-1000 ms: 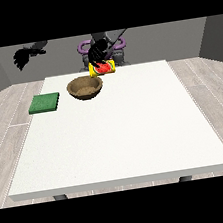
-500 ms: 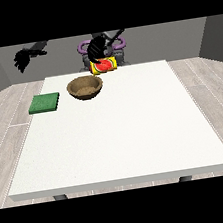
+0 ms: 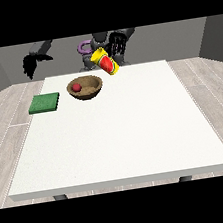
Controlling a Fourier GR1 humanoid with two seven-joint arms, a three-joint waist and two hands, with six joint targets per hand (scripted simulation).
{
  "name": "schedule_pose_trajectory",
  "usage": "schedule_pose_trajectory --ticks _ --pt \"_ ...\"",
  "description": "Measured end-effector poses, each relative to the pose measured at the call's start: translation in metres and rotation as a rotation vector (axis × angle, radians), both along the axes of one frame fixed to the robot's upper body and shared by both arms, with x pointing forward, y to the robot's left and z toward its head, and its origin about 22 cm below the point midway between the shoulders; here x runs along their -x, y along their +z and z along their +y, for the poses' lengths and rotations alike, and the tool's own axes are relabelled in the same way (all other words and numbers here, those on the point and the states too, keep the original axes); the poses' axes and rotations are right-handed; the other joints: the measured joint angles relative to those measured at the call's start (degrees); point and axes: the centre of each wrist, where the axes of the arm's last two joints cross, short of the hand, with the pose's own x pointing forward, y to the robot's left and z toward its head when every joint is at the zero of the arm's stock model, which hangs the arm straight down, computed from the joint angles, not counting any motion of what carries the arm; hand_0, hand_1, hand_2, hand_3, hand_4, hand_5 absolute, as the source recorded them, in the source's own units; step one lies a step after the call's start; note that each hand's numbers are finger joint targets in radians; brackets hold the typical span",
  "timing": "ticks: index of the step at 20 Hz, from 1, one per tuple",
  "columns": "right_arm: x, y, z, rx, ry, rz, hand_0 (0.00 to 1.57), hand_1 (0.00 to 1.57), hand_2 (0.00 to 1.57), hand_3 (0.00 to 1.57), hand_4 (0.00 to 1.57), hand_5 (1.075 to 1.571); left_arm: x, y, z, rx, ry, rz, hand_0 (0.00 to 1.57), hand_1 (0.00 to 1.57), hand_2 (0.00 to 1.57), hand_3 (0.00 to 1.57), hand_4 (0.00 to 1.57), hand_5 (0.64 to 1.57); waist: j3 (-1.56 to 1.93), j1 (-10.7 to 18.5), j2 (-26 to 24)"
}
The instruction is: Pick the cup and pour the ball into the bowl, then pick the bowl and place it on the pad
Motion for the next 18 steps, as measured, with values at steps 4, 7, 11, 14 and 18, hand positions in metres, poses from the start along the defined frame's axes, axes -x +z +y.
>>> schedule_pose_trajectory --ticks 4,7,11,14,18 --pt "-0.01 0.001 0.021 -0.017 0.023 -0.038 0.0 0.0 0.0 0.0 0.28 1.567 0.01 -0.014 0.027 0.423 0.077 0.06 0.0 0.0 0.0 0.0 0.0 1.553 -0.35 -1.09 3.57" --pt "-0.017 -0.001 0.042 -0.018 0.032 -0.054 0.0 0.0 0.0 0.0 0.25 1.571 0.021 -0.022 0.044 0.676 0.061 0.084 0.0 0.0 0.0 0.0 0.0 1.563 -0.22 -1.08 5.23" --pt "-0.027 -0.006 0.08 -0.024 0.001 -0.054 0.0 0.0 0.0 0.0 0.29 1.57 0.038 -0.035 0.06 0.907 -0.052 0.111 0.0 0.0 0.0 0.0 0.0 1.565 0.21 0.94 6.48" --pt "-0.029 -0.011 0.105 -0.032 -0.028 -0.052 0.0 0.0 0.0 0.0 0.31 1.569 0.047 -0.045 0.077 1.003 -0.133 0.113 0.0 0.0 0.0 0.0 0.0 1.563 0.52 2.47 7.57" --pt "-0.028 -0.023 0.128 -0.046 -0.059 -0.034 0.0 0.0 0.0 0.0 0.31 1.568 0.057 -0.059 0.099 1.068 -0.189 0.124 0.0 0.0 0.0 0.0 0.0 1.564 0.76 3.47 7.86"
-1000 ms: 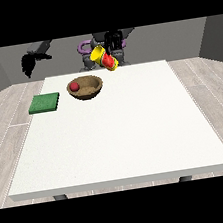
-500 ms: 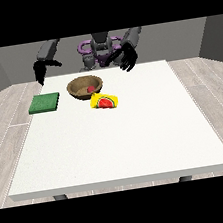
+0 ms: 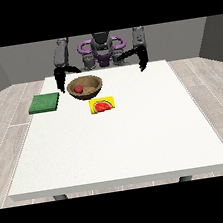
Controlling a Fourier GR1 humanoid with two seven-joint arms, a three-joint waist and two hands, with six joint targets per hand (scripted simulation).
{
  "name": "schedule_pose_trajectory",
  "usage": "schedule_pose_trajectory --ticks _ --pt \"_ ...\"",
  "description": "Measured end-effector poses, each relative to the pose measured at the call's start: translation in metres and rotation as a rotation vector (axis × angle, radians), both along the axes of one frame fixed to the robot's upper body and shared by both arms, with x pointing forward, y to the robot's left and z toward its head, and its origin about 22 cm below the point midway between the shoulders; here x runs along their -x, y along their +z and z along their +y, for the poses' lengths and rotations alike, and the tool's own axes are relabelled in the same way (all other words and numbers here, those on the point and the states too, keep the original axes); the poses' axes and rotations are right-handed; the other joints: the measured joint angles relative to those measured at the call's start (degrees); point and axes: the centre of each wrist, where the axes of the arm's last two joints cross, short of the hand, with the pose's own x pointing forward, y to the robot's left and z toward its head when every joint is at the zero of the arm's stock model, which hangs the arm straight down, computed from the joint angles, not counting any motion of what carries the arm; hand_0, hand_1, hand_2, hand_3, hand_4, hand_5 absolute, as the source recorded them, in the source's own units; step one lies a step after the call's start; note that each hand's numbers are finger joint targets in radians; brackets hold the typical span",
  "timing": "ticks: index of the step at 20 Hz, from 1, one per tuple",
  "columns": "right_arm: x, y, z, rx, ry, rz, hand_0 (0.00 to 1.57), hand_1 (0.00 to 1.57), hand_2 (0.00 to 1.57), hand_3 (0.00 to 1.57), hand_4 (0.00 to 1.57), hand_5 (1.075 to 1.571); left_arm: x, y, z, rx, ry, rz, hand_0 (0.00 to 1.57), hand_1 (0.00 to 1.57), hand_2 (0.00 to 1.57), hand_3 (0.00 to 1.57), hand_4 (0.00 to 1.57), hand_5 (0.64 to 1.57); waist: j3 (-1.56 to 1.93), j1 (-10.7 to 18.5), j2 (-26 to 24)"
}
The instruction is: Pick the cup and pour the ball into the bowl, then pick the bowl and place it on the pad
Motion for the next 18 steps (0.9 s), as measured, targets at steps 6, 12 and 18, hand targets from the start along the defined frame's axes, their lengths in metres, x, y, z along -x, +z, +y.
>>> schedule_pose_trajectory --ticks 6,12,18 --pt "-0.008 -0.013 0.001 -0.004 -0.025 0.013 0.0 0.0 0.0 0.0 0.21 1.565 0.004 0.002 0.033 0.034 -0.025 -0.023 0.0 0.0 0.0 0.0 0.0 1.565 0.12 0.63 0.54" --pt "-0.012 -0.03 -0.005 -0.01 -0.043 0.019 0.0 0.0 0.0 0.0 0.09 1.563 0.006 0.011 0.04 0.034 -0.037 -0.041 0.0 0.0 0.0 0.0 0.0 1.566 0.16 1.08 1.32" --pt "-0.017 -0.04 0.007 -0.012 -0.05 0.015 0.0 0.0 0.0 0.0 0.39 1.57 0.005 0.021 0.044 0.029 -0.048 -0.057 0.0 0.0 0.0 0.0 0.0 1.565 0.09 1.77 2.27"
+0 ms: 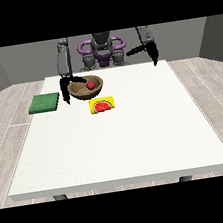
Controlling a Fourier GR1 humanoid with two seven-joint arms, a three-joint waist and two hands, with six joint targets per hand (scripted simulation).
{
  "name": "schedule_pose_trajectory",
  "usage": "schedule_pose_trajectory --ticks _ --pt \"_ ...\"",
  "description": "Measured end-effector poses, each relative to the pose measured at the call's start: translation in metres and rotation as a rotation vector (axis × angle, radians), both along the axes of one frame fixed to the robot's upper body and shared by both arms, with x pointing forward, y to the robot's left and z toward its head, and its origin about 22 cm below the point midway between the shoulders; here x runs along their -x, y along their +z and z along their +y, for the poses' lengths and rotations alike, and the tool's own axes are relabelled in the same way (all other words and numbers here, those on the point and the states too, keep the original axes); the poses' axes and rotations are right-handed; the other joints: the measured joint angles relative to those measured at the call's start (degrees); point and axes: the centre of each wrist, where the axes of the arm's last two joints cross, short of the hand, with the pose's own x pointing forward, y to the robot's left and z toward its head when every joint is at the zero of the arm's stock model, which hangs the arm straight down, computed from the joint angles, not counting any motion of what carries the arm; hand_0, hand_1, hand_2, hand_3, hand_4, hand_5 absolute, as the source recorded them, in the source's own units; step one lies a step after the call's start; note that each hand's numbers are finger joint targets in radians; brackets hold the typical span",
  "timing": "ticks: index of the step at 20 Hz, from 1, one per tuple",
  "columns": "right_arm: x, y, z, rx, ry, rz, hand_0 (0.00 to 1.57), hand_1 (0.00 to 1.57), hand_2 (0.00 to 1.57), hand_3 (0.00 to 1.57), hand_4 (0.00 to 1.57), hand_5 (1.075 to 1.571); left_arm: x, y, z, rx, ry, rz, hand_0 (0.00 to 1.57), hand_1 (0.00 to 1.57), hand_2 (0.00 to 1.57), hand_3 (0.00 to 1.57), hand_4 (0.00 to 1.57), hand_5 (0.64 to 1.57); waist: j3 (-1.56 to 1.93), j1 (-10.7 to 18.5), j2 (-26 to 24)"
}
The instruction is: Pick the cup and pour the ball into the bowl, then pick the bowl and place it on the pad
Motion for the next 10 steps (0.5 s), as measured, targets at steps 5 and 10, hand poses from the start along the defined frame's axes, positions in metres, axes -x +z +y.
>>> schedule_pose_trajectory --ticks 5,10 --pt "0.008 -0.006 -0.016 0.053 -0.12 0.025 1.57 1.57 1.57 1.09 0.85 1.505 -0.002 0.014 -0.003 0.003 -0.03 -0.042 0.0 0.0 0.0 0.0 0.47 1.564 -1.39 1.85 0.74" --pt "0.015 -0.003 -0.037 0.354 -0.197 0.059 1.57 1.57 1.57 1.49 0.93 1.563 -0.003 0.021 -0.009 0.012 -0.073 -0.072 0.0 0.0 0.0 0.0 0.71 1.515 -2.31 5.17 1.46"
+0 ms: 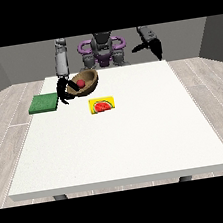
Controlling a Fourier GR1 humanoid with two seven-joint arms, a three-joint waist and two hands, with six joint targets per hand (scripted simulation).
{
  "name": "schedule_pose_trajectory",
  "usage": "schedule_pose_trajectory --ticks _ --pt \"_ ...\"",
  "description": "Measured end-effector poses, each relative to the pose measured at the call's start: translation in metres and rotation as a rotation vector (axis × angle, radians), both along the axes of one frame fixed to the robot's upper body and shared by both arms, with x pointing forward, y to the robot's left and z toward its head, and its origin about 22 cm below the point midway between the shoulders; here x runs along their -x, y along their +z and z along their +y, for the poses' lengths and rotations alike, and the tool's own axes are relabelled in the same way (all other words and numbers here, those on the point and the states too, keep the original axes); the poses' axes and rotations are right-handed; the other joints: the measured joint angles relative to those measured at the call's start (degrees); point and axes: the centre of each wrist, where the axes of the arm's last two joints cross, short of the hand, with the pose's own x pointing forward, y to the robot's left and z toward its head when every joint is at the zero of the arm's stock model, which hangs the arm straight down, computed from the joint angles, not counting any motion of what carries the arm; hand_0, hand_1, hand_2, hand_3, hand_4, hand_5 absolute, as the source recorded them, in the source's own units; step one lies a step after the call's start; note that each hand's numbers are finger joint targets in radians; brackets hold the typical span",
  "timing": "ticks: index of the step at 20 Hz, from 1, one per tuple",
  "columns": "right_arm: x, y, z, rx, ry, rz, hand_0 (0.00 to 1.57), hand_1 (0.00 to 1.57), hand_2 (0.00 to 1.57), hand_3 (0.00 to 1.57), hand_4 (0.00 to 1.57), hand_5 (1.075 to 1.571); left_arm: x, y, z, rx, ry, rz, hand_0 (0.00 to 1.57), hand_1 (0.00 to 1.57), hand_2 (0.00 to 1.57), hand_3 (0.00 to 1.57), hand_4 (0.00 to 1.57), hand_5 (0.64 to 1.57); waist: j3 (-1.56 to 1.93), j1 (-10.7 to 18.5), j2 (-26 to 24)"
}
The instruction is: Pick the cup and pour the ball into the bowl, then pick the bowl and place it on the pad
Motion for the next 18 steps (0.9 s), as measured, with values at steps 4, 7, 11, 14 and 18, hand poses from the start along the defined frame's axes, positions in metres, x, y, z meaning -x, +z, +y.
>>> schedule_pose_trajectory --ticks 4,7,11,14,18 --pt "-0.002 0.003 0.001 0.125 -0.057 0.103 1.57 1.57 1.57 1.18 0.89 1.567 0.003 -0.009 0.001 0.004 -0.011 0.035 0.0 0.0 0.0 0.0 0.93 1.436 0.26 0.89 -2.0" --pt "-0.008 0.006 0.013 0.146 -0.068 0.221 1.57 1.57 1.57 0.94 0.84 1.563 0.004 -0.022 0.017 0.014 0.037 0.089 0.0 0.0 0.0 0.0 0.97 1.423 0.97 -1.1 -5.06" --pt "-0.02 0.019 0.022 0.151 -0.045 0.39 1.57 1.57 1.57 0.89 0.81 1.565 0.018 -0.054 0.049 0.026 0.127 0.207 0.0 0.0 0.0 0.0 1.0 1.411 1.75 -6.44 -11.51" --pt "-0.043 0.047 0.03 0.151 -0.018 0.463 1.57 1.57 1.57 0.78 0.82 1.568 0.033 -0.077 0.065 0.025 0.181 0.285 0.0 0.0 0.0 0.0 1.01 1.407 2.0 -9.78 -16.02" --pt "-0.05 0.069 0.022 0.129 -0.016 0.504 1.57 1.57 1.57 0.77 0.79 1.57 0.045 -0.085 0.078 0.016 0.217 0.308 0.0 0.0 0.0 0.0 1.0 1.414 2.2 -11.64 -17.31"
